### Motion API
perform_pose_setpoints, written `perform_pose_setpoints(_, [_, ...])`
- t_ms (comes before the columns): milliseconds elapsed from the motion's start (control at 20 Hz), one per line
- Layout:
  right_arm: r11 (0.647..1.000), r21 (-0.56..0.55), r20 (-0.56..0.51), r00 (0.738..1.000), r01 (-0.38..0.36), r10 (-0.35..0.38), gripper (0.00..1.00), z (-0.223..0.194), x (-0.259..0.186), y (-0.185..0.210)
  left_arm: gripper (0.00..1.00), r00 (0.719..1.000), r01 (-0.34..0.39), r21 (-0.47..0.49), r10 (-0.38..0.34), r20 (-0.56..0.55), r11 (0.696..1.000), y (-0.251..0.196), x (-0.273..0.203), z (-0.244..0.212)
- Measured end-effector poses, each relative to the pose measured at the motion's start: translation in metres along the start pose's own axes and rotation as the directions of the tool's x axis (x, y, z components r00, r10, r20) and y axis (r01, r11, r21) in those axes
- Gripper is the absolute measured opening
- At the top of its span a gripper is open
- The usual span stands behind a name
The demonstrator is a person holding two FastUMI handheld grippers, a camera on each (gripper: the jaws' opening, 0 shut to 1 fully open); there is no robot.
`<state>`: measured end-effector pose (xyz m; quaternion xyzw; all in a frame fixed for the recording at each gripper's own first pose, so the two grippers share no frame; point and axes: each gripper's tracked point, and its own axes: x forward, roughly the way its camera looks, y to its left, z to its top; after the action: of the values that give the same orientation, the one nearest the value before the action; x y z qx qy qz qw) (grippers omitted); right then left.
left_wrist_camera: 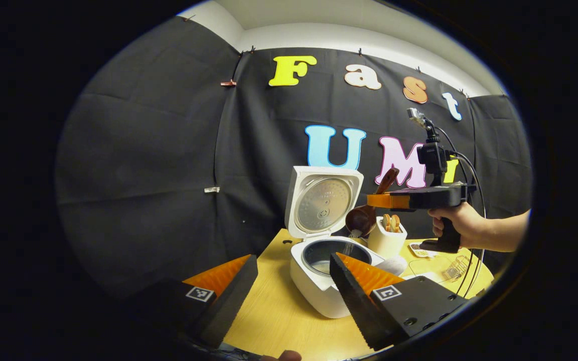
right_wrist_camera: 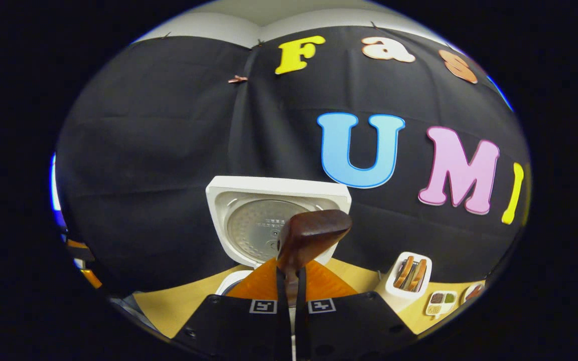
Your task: Close the left gripper, press the button to open the rice cooker; take a wooden spoon from the chopstick holder with the right hand, scoop a spoonful of rice and pour it into the rice cooker, then put the wooden spoon back into the chopstick holder.
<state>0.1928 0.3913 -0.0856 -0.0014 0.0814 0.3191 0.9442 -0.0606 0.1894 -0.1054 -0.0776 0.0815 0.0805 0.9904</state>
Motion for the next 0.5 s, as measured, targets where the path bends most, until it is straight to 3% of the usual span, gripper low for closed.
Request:
perform_pose_setpoints(300, [0.959,-0.278,0.031,0.998,-0.044,0.055,0.07,0.005,-0.01,0.027,0.99,1.0,-0.01,-0.005,0.01,-0.002,1.0,-0.001,-0.003,0.0])
perform_pose_setpoints(500, [0.975,-0.212,0.023,0.998,-0.06,0.067,0.08,0.001,-0.013,0.028,0.99,1.0,-0.014,-0.005,0.014,-0.006,1.0,-0.001,-0.007,-0.001])
